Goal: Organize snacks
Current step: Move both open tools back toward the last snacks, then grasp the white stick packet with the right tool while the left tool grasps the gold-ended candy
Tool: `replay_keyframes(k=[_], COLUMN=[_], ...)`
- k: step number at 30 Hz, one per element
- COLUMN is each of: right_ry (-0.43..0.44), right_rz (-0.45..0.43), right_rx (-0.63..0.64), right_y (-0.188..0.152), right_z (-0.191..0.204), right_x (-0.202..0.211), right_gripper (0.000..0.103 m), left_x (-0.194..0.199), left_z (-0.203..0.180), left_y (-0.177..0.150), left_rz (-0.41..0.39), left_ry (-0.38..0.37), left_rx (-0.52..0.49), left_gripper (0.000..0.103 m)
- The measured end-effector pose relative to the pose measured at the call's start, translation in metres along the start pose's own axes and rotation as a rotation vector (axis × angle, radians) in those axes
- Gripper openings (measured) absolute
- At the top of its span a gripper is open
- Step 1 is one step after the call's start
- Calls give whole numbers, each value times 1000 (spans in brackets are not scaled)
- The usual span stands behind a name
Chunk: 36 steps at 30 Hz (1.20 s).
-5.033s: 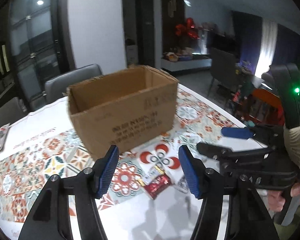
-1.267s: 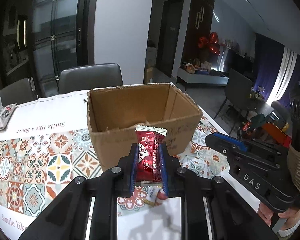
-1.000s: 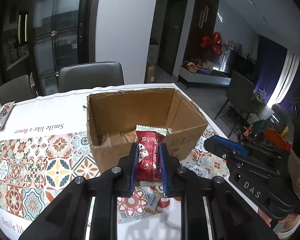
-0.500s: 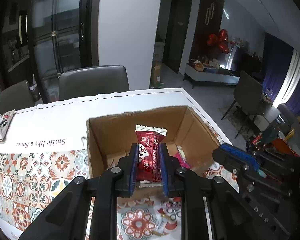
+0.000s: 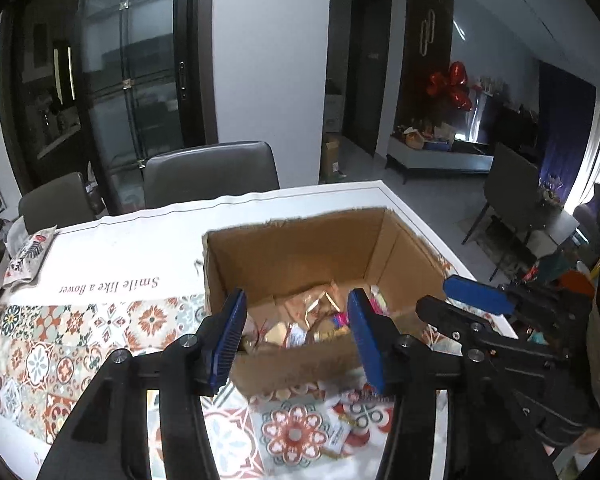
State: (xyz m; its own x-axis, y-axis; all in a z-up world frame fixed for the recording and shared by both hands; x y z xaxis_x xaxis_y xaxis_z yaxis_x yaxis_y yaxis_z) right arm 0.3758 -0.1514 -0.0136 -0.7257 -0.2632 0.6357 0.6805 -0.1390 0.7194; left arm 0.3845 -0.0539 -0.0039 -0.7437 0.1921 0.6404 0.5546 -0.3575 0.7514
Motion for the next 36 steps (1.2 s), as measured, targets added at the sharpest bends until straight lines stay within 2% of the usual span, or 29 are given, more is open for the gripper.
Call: replay_keyframes(k=[4,7,11,22,27,36], right_ry=[34,54,60,41,45,39], right_rz=[9,10,27,151,192,247], right_rx=[26,54,87,176,196,223], right_y=[-17,-28,-42,-96,-115,-149], right_z=[2,3,2,-10,-15,-34], right_x=[5,10,9,-27,-50,-75], right_gripper=[33,40,41,41,41,41], left_x=[7,10,3,-43,-62,-87], left_z=[-9,-16,-26,-61,-70,-82], left_y=[-19,-33,-54,-114,-136,-162], left_rz=[6,3,24,128,171,229], left_ry=[10,21,-2,-103,-123,-133], left_rx=[4,5,0,13,29,-16], left_gripper=[54,55,55,55,54,54])
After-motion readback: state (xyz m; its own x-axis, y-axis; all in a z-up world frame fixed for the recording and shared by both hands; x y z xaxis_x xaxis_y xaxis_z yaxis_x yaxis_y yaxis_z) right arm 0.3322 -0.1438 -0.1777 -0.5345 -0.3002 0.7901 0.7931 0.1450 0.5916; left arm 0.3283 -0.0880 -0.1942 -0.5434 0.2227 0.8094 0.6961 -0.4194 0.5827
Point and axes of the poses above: each gripper's, at about its wrist camera, not at the fingertips, and x roughly against the way its jaws point, z to its left, y to its top, the point moved 10 cm from there along -x, roughly the way its jaws point, and after that the axes turned 14 degrees about -x, right-handed, at the moved point
